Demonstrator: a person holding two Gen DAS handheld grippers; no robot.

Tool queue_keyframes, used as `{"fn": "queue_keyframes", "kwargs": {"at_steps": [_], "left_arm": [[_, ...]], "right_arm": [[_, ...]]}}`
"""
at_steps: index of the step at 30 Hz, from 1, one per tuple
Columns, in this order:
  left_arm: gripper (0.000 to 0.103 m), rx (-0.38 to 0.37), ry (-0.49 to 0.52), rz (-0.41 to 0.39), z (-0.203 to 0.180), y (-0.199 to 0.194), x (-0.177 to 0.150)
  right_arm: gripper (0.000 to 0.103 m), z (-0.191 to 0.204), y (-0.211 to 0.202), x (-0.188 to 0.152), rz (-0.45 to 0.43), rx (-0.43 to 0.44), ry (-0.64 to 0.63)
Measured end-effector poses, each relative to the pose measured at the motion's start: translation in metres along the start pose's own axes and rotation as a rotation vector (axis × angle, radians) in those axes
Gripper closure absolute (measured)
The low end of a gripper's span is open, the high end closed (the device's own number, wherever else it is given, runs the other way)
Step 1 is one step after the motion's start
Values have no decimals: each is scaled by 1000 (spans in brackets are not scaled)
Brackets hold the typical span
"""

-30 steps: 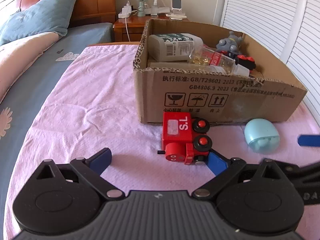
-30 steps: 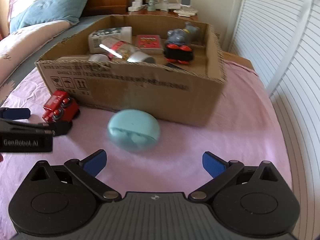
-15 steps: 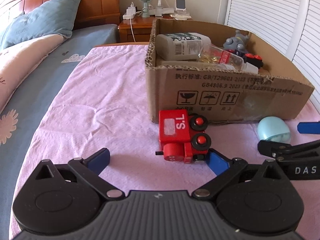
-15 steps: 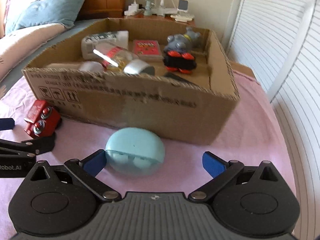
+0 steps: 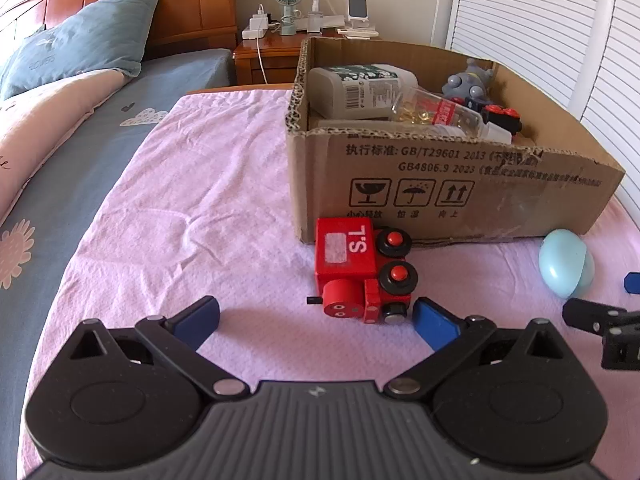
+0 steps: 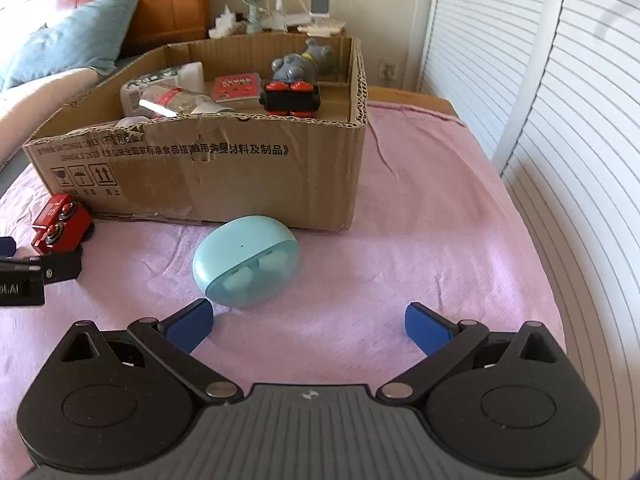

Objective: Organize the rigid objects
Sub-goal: 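Close right gripper on the light blue case while left gripper closes on the red train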

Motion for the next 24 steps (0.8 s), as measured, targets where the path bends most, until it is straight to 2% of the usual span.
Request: {"fn": "queue_keyframes", "kwargs": {"at_steps": [8,10,19,24], "left_arm": [[1,-9,9,-2,0,-1,-1],[1,-10,10,-2,1,-2,-1],[1,-9,10,1,1,-2,-1],[11,-28,10,-18,-5,-2,2]], "right_arm": [[0,23,18,16,-7,32,-16],[0,25,22,19,-12,15,-24],[0,-8,7,5,-13,-51,40],[0,-9,7,3,-23,-49,38]]}}
Point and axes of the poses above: each gripper's, at about its wrist camera, not at the fingertips, and y roughly the way its jaws point, z to its left, x to its top, the point moved 6 cm from there along y, roughly the way its jaws point, and after that the axes turned 11 degrees about -z, right-handed, at the moved point
